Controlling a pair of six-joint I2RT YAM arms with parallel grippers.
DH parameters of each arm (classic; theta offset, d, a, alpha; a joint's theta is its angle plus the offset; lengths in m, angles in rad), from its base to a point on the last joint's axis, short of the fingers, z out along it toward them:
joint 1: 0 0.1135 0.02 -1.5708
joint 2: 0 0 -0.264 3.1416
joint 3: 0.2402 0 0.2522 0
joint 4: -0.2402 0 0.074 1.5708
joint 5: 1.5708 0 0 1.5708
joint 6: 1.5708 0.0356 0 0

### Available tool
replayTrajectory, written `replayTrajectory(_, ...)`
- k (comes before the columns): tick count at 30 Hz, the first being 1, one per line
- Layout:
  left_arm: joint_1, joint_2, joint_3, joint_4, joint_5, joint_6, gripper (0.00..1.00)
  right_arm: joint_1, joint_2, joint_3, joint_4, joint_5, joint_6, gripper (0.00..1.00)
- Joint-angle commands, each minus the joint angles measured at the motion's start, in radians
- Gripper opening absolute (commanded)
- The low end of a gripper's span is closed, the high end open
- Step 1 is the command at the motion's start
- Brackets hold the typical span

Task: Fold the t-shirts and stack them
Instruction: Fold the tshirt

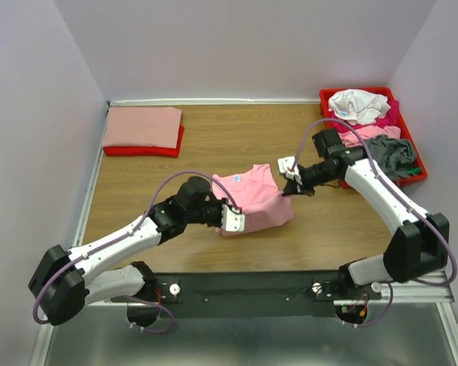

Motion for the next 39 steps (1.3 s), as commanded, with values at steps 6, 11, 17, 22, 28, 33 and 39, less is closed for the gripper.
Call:
replayTrajectory(6,0.363,0.259,0.084,0.301,0.129,0.107,0.00,0.008,0.362,0.273,0.442,0.067,0.425,0.00)
replayTrajectory(11,0.426,0.450,0.170,0.357,0.131,0.111,0.00,0.010,0.517,0.352,0.575,0.205,0.576,0.00)
replayTrajectory(17,0.464,0.524,0.289,0.381,0.110,0.104,0.00,0.008,0.587,0.381,0.689,0.323,0.687,0.01)
replayTrajectory(22,0.483,0.557,0.355,0.390,0.104,0.105,0.00,0.010,0.637,0.416,0.740,0.345,0.757,0.00)
replayTrajectory(28,0.498,0.632,0.404,0.386,0.103,0.119,0.00,0.008,0.674,0.471,0.755,0.396,0.826,0.00)
replayTrajectory(33,0.498,0.631,0.423,0.417,0.117,0.136,0.00,0.008,0.639,0.438,0.766,0.399,0.836,0.01)
replayTrajectory(39,0.496,0.585,0.426,0.381,0.143,0.170,0.00,0.006,0.569,0.379,0.764,0.358,0.817,0.00)
